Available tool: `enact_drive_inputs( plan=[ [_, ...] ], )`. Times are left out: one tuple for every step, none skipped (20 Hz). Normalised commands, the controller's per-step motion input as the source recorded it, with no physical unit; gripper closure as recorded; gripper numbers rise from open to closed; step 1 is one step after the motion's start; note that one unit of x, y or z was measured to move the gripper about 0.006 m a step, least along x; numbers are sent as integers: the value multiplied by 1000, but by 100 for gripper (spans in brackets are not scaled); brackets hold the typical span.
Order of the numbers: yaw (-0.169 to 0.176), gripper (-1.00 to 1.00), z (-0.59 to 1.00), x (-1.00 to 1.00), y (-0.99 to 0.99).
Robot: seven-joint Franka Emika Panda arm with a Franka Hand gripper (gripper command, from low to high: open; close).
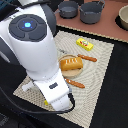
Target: Interact with the objects in diverse but meaningful ways.
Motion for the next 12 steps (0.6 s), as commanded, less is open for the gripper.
enact_drive_inputs(
  plan=[
    [11, -100, -6, 351, -20],
    [11, -100, 0, 354, -43],
    [9, 100, 0, 360, -60],
    [7, 100, 0, 389, -54],
    [2, 100, 0, 417, -43],
    [0, 100, 0, 406, -51],
    [0, 100, 0, 403, -63],
    [0, 100, 0, 409, -63],
    [1, 100, 0, 394, -69],
    [2, 100, 0, 377, -77],
    [3, 100, 0, 354, -100],
    [4, 100, 40, 346, -111]
  ],
)
